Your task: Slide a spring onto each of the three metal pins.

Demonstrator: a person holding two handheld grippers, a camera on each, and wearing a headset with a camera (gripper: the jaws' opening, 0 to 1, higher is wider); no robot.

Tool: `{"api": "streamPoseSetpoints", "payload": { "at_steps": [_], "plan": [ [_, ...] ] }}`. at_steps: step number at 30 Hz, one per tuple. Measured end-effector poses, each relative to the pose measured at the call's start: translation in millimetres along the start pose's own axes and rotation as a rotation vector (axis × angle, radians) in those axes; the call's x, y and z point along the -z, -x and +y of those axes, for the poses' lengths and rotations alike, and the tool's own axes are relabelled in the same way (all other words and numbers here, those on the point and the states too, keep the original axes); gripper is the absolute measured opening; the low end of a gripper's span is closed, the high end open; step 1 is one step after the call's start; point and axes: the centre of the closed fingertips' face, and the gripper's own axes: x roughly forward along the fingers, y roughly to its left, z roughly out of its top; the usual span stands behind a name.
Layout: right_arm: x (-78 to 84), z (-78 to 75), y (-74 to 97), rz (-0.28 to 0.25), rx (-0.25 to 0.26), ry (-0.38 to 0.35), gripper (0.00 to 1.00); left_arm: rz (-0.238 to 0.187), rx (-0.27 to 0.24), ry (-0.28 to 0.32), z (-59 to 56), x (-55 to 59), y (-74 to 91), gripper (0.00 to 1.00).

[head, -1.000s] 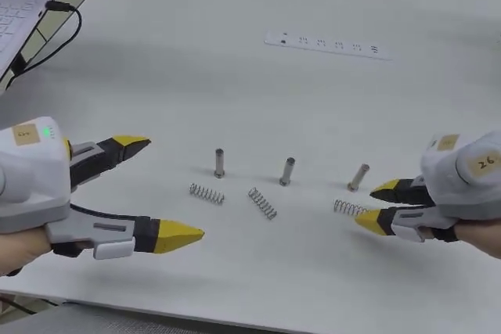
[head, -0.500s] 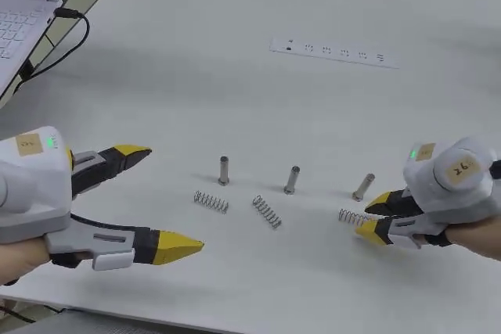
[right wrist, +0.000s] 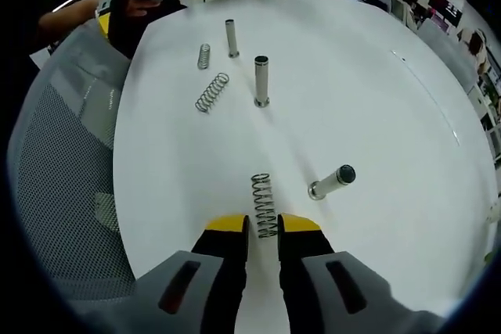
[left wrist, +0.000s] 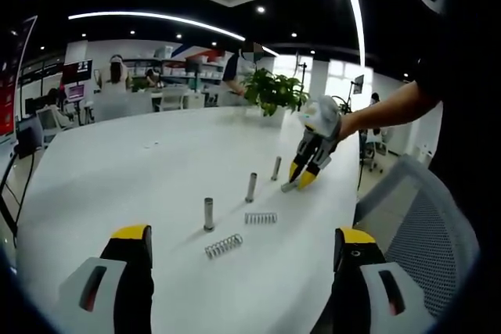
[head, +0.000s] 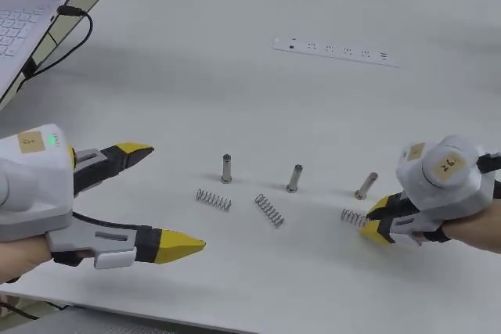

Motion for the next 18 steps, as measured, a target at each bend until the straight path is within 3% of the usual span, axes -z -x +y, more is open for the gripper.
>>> {"api": "streamPoseSetpoints", "payload": {
  "at_steps": [16,18],
  "plan": [
    [2.9,2.0,-4.2,0.006,0.01,0.014,0.08,0.009,0.002,0.0,-1.2,3.1,2.0,0.93],
    [3.4,2.0,-3.4,0.012,0.037,0.039,0.08,0.008,0.005,-0.003,-2.4,2.7,1.9,0.93]
  ]
}}
